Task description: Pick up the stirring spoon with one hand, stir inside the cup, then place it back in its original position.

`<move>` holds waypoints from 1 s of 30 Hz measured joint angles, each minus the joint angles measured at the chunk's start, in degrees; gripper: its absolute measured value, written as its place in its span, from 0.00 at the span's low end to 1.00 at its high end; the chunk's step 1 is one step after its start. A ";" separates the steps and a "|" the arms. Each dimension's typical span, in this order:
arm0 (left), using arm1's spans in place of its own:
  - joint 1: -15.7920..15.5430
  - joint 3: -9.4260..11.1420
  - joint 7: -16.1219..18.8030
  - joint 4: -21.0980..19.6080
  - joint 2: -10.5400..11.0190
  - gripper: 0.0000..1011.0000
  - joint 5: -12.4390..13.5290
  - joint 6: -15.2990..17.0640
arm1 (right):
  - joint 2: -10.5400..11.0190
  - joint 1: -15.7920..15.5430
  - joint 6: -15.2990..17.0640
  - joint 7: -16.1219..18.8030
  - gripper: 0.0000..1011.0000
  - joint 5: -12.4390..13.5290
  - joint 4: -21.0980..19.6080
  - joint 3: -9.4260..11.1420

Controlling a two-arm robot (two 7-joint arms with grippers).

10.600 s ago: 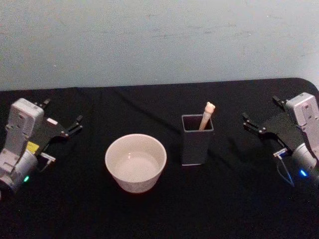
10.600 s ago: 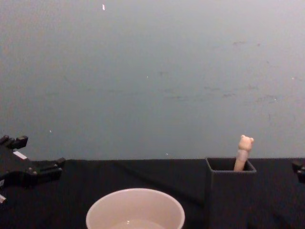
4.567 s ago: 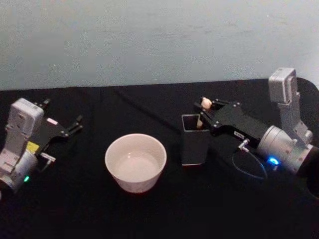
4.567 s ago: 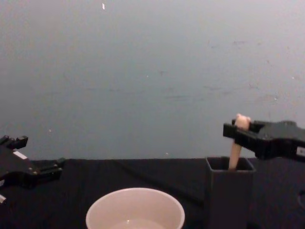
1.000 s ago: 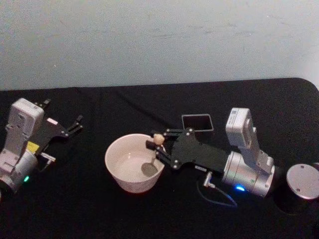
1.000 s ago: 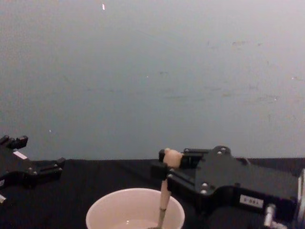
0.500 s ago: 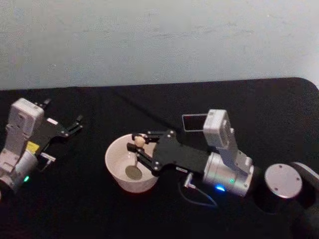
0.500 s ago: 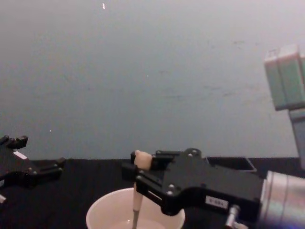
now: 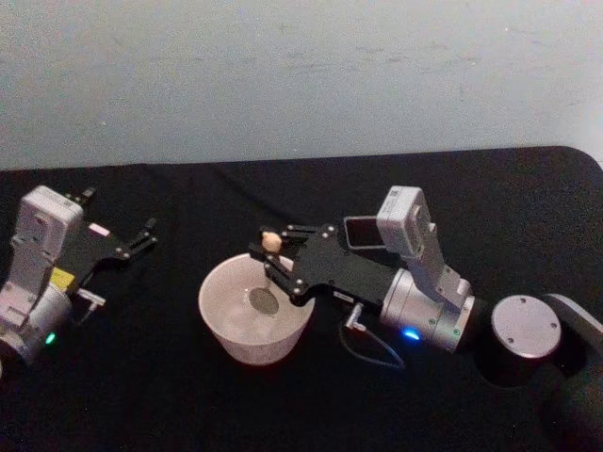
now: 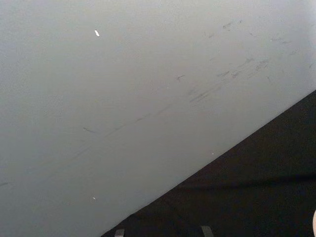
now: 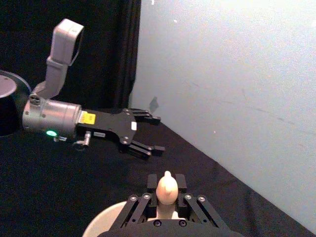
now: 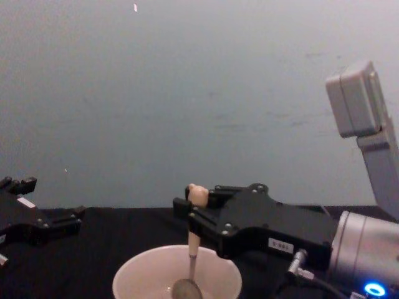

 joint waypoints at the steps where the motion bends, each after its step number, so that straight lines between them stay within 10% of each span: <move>1: 0.00 0.00 0.00 0.00 0.00 0.99 0.00 0.00 | 0.11 -0.10 0.10 -0.13 0.21 -0.02 -0.01 0.24; 30: 0.00 0.00 0.00 0.00 0.00 0.99 0.00 0.00 | 3.67 -3.78 1.95 3.27 0.21 2.82 -6.07 0.24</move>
